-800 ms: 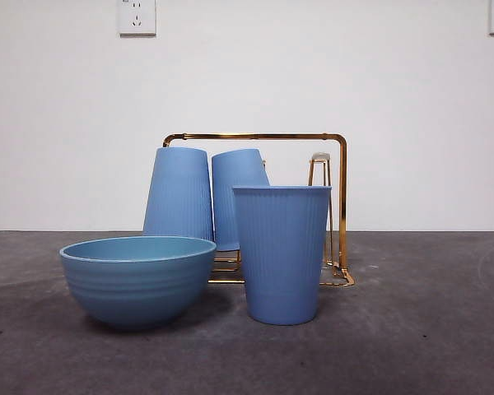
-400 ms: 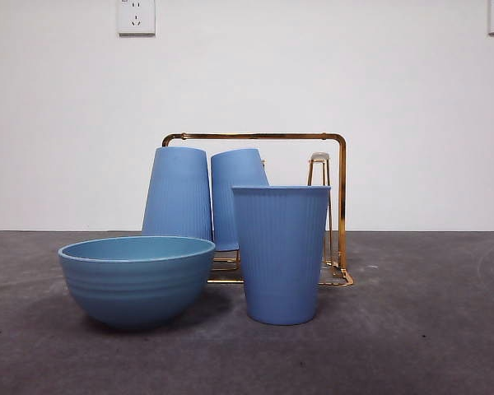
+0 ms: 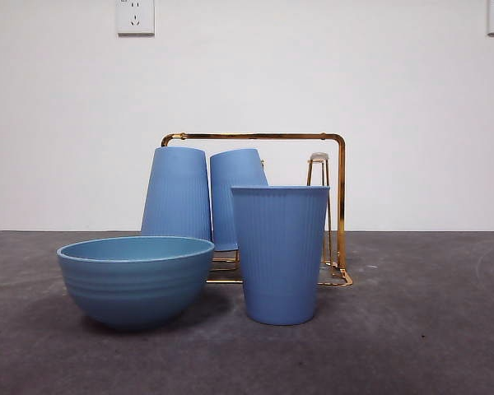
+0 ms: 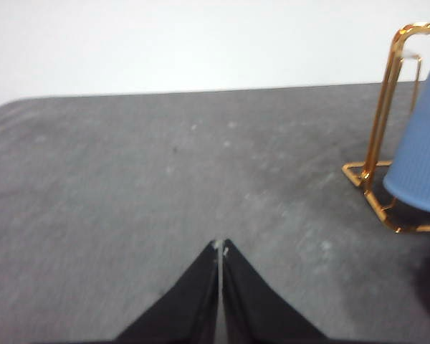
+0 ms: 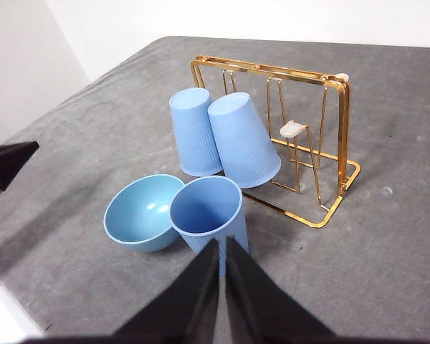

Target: Right arm lift cup from the cupboard, then place it on the right of the bowl

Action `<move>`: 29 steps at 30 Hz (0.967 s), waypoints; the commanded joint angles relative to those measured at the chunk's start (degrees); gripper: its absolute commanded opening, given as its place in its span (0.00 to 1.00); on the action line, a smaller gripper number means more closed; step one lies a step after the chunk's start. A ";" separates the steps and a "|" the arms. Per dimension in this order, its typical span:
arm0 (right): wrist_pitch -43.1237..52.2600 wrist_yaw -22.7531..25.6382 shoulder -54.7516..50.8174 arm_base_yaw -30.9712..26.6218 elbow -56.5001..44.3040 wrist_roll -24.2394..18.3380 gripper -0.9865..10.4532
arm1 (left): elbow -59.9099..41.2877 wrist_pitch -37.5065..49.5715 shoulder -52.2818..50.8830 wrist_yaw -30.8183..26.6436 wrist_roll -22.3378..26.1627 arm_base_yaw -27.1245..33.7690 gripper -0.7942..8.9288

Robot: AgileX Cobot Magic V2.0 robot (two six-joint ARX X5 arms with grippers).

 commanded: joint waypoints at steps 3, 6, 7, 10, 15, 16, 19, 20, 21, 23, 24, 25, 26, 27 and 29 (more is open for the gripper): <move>0.50 -0.13 0.20 0.24 0.83 -0.55 0.10 | -1.14 -1.27 -0.02 -0.87 -0.33 0.04 0.09; 0.59 -0.13 0.20 0.24 0.83 -0.57 0.10 | -1.14 -1.25 -0.02 -0.87 -0.33 0.02 0.09; 0.59 -0.13 0.20 0.24 0.83 -0.57 0.10 | -1.14 -1.25 -0.02 -0.87 -0.33 0.04 0.09; 0.59 -0.13 0.20 0.24 0.83 -0.57 0.10 | -1.14 -1.25 -0.02 -0.87 -0.33 0.07 0.09; 0.59 -0.13 0.20 0.24 0.83 -0.57 0.10 | -1.14 -1.25 -0.02 -0.87 -0.33 0.04 0.09; 0.59 -0.13 0.20 0.24 0.83 -0.55 0.10 | -1.14 -1.25 -0.02 -0.87 -0.33 0.07 0.09; 0.59 -0.13 0.20 0.24 0.83 -0.57 0.10 | -1.14 -1.25 -0.02 -0.87 -0.33 0.04 0.09; 0.59 -0.13 0.20 0.24 0.83 -0.55 0.10 | -1.14 -1.25 -0.02 -0.87 -0.33 0.07 0.09; 0.59 -0.13 0.20 0.24 0.83 -0.57 0.10 | -1.14 -1.25 -0.02 -0.87 -0.33 0.04 0.09; 0.59 -0.13 0.20 0.24 0.83 -0.57 0.10 | -1.14 -1.25 -0.02 -0.87 -0.33 0.04 0.09; 0.59 -0.13 0.20 0.24 0.83 -0.57 0.10 | -1.14 -1.25 -0.02 -0.87 -0.33 0.07 0.09; 0.59 -0.13 0.20 0.24 0.83 -0.55 0.10 | -1.14 -1.25 -0.02 -0.87 -0.33 0.04 0.09; 0.59 -0.11 0.20 0.24 0.83 -0.57 0.10 | -1.14 -1.25 -0.02 -0.87 -0.33 0.04 0.09; 0.59 -0.11 0.20 0.24 0.83 -0.57 0.10 | -1.14 -1.25 -0.02 -0.87 -0.33 0.04 0.09; 0.85 1.42 -0.28 0.24 0.74 -1.27 0.10 | -1.14 -1.25 -0.02 -0.87 -0.33 0.04 0.09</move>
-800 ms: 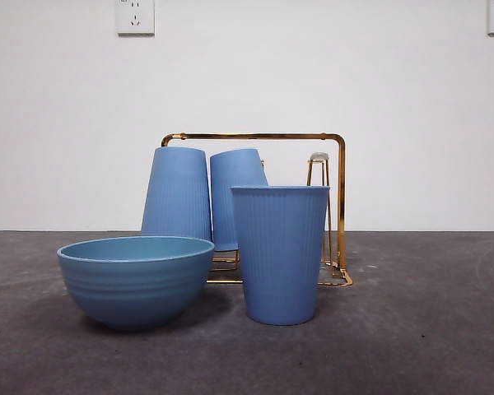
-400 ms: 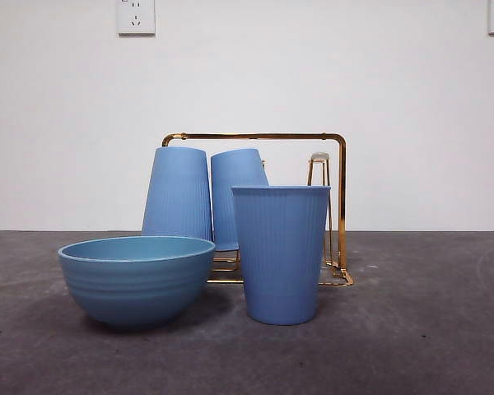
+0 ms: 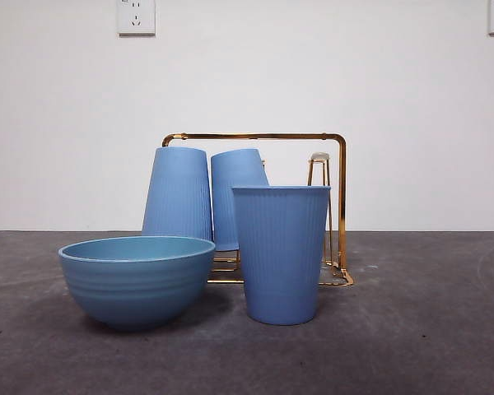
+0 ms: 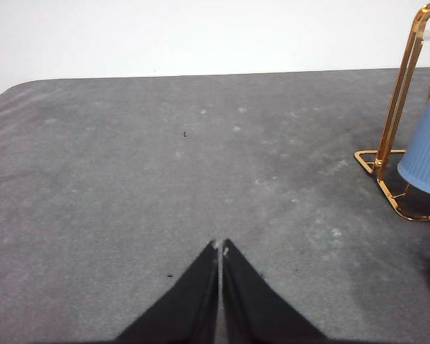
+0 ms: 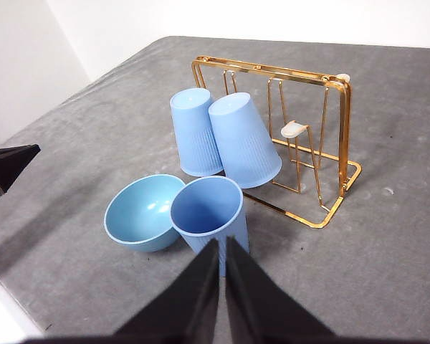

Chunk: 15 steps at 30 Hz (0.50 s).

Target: Right arm lift cup from the cupboard, then place it on the right of the bowl

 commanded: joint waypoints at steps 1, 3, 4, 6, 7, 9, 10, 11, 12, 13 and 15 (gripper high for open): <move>0.83 4.57 -1.22 -0.20 0.72 -2.08 0.10 | -1.14 -0.37 -0.11 -0.24 -0.22 0.07 0.09; 1.01 10.84 -2.25 -1.40 0.28 -3.82 0.10 | -1.14 -0.37 -0.11 -0.24 -0.22 0.07 0.09; 1.51 13.55 -2.89 -2.16 -0.55 -4.98 0.10 | -1.14 -0.37 -0.11 -0.24 -0.22 0.07 0.09; 3.91 17.03 -4.50 -3.67 -3.54 -6.38 0.10 | -1.14 -0.37 -0.11 -0.24 -0.22 0.07 0.09; 6.10 18.91 -5.75 -4.55 -6.14 -6.45 0.10 | -1.14 -0.37 -0.11 -0.24 -0.22 0.07 0.09; 12.41 21.57 -8.92 -6.29 -12.98 -7.06 0.10 | -1.14 -0.37 -0.11 -0.24 -0.22 0.07 0.09; 15.50 22.10 -10.34 -7.04 -16.35 -7.98 0.10 | -1.14 -0.37 -0.11 -0.24 -0.22 0.07 0.09; 19.43 23.08 -12.22 -8.09 -21.00 -8.68 0.10 | -1.14 -0.37 -0.11 -0.24 -0.22 0.07 0.09; 22.14 23.76 -13.53 -8.96 -24.41 -8.68 0.10 | -1.14 -0.37 -0.11 -0.24 -0.22 0.07 0.09; 24.92 23.91 -14.97 -9.94 -28.02 -8.70 0.10 | -1.14 -0.37 -0.11 -0.24 -0.22 0.07 0.09; 28.50 24.50 -17.46 -12.02 -33.75 -8.59 0.10 | -1.14 -0.37 -0.11 -0.24 -0.22 0.07 0.09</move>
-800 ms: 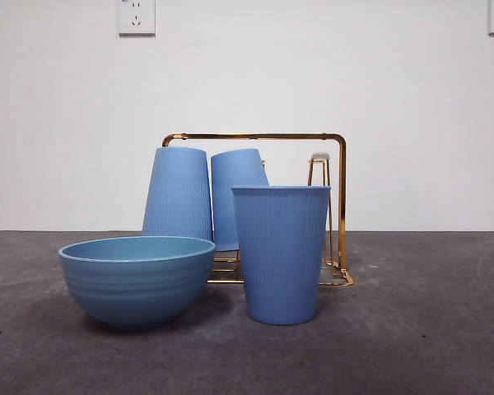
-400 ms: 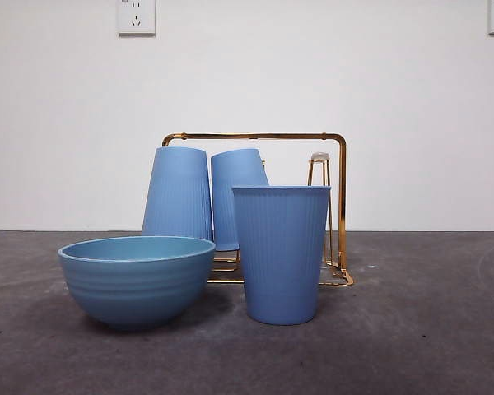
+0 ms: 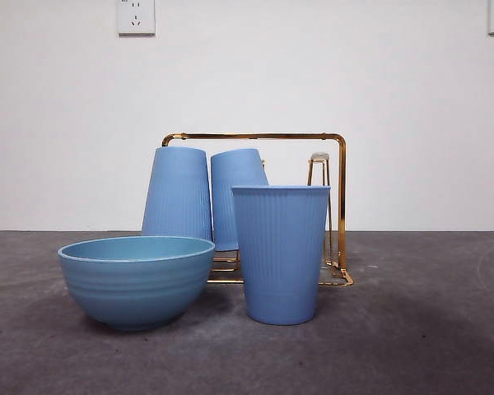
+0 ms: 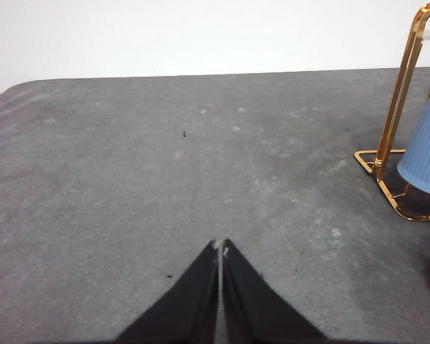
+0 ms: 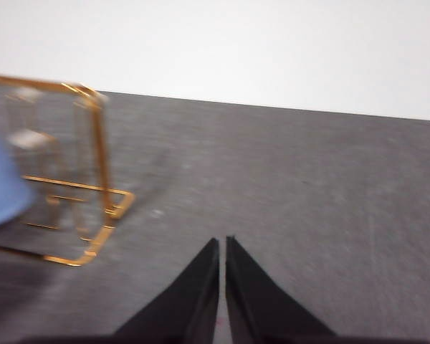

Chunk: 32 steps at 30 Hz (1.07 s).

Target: Right arm lift cup from the cupboard, then place it on the right of the bowl

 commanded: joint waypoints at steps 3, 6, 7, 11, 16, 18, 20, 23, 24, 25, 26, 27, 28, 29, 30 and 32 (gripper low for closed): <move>5.86 0.68 -5.55 -4.13 -11.23 -0.79 0.10 | -1.14 -0.35 -0.11 -0.24 -0.22 0.07 0.09; 5.16 0.76 -7.26 -5.11 -14.03 -0.22 0.10 | -1.14 -0.35 -0.11 -0.22 -0.22 0.07 0.09; 4.92 0.87 -7.26 -5.18 -14.03 -0.28 0.10 | -1.14 -0.35 -0.11 -0.24 -0.22 0.07 0.09; 5.03 0.98 -7.26 -5.18 -14.03 -0.26 0.10 | -1.14 -0.37 -0.11 -0.24 -0.22 0.07 0.09; 5.03 1.40 -7.26 -5.20 -14.03 -0.26 0.10 | -1.14 -0.37 -0.11 -0.24 -0.22 0.07 0.09; 5.16 1.29 -7.26 -5.20 -14.03 -0.26 0.10 | -1.14 -0.37 -0.11 -0.24 -0.22 0.07 0.09; 5.55 1.31 -7.26 -5.11 -14.03 -0.28 0.10 | -1.14 -0.37 -0.11 -0.24 -0.22 0.07 0.09; 6.27 1.44 -7.26 -5.14 -14.03 -0.28 0.10 | -1.14 -0.37 -0.11 -0.24 -0.22 0.07 0.09; 6.38 1.44 -7.26 -5.14 -14.03 -0.28 0.10 | -1.14 -0.37 -0.11 -0.24 -0.22 0.07 0.09; 6.38 1.44 -7.26 -5.14 -14.03 -0.28 0.10 | -1.14 -0.37 -0.11 -0.24 -0.22 0.07 0.09; 6.38 1.44 -7.26 -5.14 -14.03 -0.28 0.10 | -1.14 -0.37 -0.11 -0.24 -0.22 0.07 0.09; 6.38 1.42 -7.26 -5.14 -14.03 -0.28 0.10 | -1.14 -0.37 -0.11 -0.24 -0.22 0.07 0.09; 6.38 1.42 -7.26 -5.14 -14.01 -0.28 0.10 | -1.14 -0.37 -0.11 -0.24 -0.22 0.07 0.09; 6.38 1.42 -7.26 -5.14 -14.01 -0.28 0.10 | -1.14 -0.37 -0.11 -0.24 -0.22 0.07 0.09; 6.38 1.44 -7.26 -5.14 -14.01 -0.28 0.10 | -1.14 -0.37 -0.11 -0.24 -0.22 0.07 0.09; 6.38 1.44 -7.26 -5.14 -14.01 -0.28 0.10 | -1.14 -0.37 -0.11 -0.24 -0.22 0.07 0.09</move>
